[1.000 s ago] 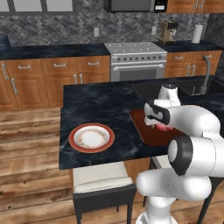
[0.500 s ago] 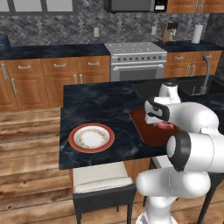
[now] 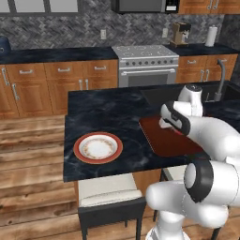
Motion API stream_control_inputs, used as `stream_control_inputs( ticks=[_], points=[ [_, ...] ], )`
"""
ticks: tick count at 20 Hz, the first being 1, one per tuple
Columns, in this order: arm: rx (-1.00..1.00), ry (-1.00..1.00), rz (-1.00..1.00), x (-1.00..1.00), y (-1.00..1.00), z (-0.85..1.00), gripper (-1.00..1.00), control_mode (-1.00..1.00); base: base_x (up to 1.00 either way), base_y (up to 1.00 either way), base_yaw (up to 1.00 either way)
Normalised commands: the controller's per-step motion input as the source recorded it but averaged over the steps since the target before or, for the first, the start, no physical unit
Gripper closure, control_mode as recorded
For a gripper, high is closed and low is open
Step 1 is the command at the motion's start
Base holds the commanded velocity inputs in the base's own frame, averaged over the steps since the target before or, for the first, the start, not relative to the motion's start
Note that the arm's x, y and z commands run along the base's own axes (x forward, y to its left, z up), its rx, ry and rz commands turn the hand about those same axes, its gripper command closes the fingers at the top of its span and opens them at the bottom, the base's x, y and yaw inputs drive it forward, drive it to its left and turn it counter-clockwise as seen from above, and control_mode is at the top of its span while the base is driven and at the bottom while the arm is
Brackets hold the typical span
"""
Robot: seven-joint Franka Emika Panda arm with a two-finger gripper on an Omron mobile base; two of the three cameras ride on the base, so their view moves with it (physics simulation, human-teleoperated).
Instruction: Create a steak meal by picking up the steak and asparagus from the tray and placing them on the plate. Leave the orange on the tray.
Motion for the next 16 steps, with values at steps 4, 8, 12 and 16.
stream_control_inputs(
  ticks=[4, 8, 12, 16],
  points=[
    [0.0, -0.18, 0.03, -0.23, 0.14, 0.6, 1.0, -1.0, 0.0, 0.0, 0.0],
    [-0.02, -0.22, 0.05, -0.34, 0.34, 0.74, 1.0, -1.0, 0.0, 0.0, 0.0],
    [-0.08, -0.22, 0.11, -0.47, 0.64, 0.66, 1.0, -1.0, 0.0, 0.0, 0.0],
    [-0.1, -0.12, 0.13, -0.49, 0.86, 0.57, 1.0, -1.0, 0.0, 0.0, 0.0]
  ],
)
